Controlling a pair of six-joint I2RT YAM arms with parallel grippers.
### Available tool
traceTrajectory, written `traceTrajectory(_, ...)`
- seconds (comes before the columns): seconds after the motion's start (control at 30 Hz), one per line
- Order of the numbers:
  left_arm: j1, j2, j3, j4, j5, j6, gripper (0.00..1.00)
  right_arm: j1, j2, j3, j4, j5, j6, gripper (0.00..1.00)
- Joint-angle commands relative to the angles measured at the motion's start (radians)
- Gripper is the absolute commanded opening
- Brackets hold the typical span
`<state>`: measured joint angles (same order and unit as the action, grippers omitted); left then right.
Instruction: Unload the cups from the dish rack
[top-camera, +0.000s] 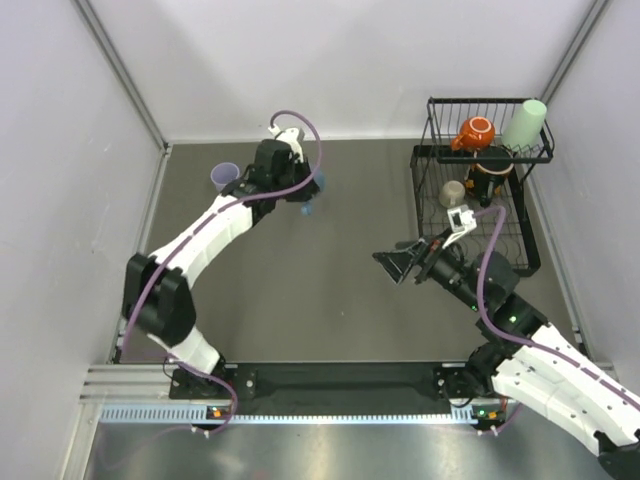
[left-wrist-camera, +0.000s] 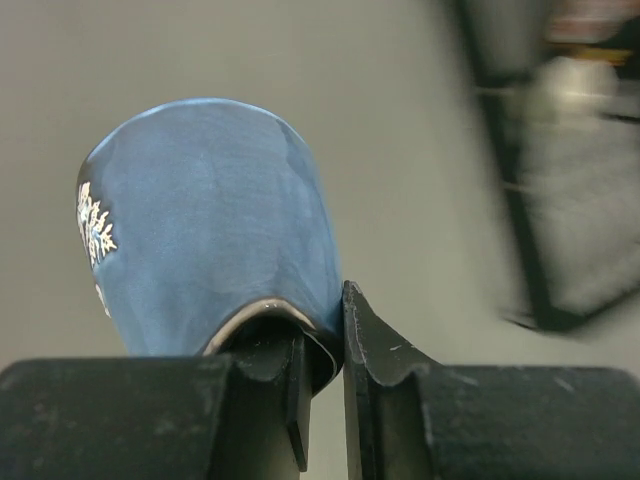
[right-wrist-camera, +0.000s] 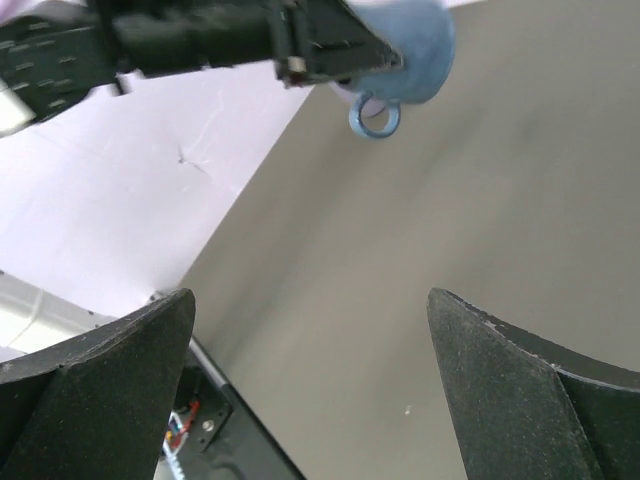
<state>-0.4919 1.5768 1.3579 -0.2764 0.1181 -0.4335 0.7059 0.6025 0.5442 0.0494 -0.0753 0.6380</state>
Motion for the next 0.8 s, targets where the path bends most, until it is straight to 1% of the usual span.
traceTrajectory(0.0,0.067,0.09,0.082,-0.046,-0.109,0.102,0.0,-0.003,-0.049,0.028,-0.046,0.049,-0.07,1.0)
traceTrajectory(0.1,0.081,0.162,0.136,-0.047,-0.167,0.134,0.0,-0.002,-0.069,0.036,-0.092,0.058,-0.07,1.0)
traceTrajectory(0.2,0.084,0.207,0.181,-0.029,-0.178,0.17,0.0,-0.002,-0.078,0.028,-0.114,0.072,-0.061,1.0)
traceTrajectory(0.27,0.084,0.244,0.204,-0.023,-0.182,0.185,0.0,-0.002,-0.084,0.033,-0.137,0.111,-0.066,1.0)
traceTrajectory(0.37,0.088,0.293,0.24,-0.037,-0.207,0.194,0.0,-0.002,-0.101,0.046,-0.187,0.132,-0.08,1.0)
traceTrajectory(0.6,0.096,0.411,0.326,-0.047,-0.178,0.219,0.0,-0.002,-0.17,0.039,-0.241,0.207,-0.086,1.0)
traceTrajectory(0.67,0.101,0.431,0.365,-0.069,-0.161,0.217,0.0,-0.002,-0.193,0.043,-0.263,0.216,-0.096,1.0)
traceTrajectory(0.77,0.101,0.443,0.374,-0.066,-0.147,0.213,0.0,-0.002,-0.213,0.054,-0.289,0.235,-0.11,1.0)
